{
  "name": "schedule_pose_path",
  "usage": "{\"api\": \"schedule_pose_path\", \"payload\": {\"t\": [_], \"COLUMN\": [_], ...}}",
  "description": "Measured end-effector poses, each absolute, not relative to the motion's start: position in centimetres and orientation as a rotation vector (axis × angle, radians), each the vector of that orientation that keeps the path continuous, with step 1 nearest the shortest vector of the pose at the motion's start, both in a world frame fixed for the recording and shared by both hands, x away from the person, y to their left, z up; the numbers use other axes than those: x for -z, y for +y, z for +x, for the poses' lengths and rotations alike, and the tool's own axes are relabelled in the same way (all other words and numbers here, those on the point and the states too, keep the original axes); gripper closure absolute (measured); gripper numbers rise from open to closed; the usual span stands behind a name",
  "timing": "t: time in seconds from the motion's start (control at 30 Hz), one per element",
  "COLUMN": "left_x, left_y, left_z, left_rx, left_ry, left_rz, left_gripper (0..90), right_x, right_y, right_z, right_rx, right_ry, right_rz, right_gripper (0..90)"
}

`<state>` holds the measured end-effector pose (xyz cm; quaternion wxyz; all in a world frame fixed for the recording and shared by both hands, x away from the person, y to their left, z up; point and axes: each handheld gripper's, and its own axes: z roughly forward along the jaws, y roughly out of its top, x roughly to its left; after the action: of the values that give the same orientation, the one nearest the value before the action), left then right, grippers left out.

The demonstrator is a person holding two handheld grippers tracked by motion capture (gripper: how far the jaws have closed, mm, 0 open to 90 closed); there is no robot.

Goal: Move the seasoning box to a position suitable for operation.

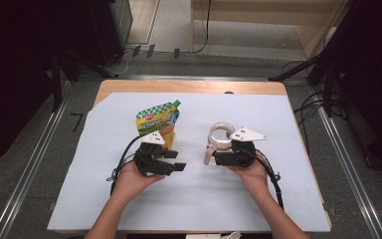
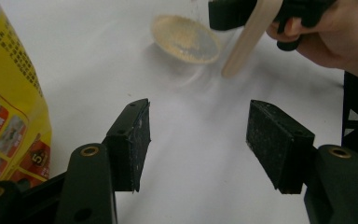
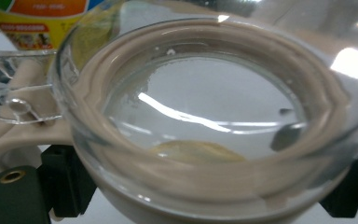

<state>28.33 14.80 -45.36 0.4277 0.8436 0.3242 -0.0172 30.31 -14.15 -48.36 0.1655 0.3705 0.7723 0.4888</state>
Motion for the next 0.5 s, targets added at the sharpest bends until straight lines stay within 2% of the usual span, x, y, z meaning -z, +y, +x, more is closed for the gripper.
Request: {"api": "schedule_pose_path", "payload": {"t": [0.5], "left_x": [45.2], "left_y": [15.1], "left_z": [28.4], "left_rx": [0.043], "left_ry": [0.812], "left_rz": [2.092], "left_gripper": [40.6], "right_x": [49.6], "right_y": [-10.4], "right_z": [28.1], "right_rx": [-1.428], "right_ry": [2.34], "right_rz": [0.928], "right_gripper": [12.1]}}
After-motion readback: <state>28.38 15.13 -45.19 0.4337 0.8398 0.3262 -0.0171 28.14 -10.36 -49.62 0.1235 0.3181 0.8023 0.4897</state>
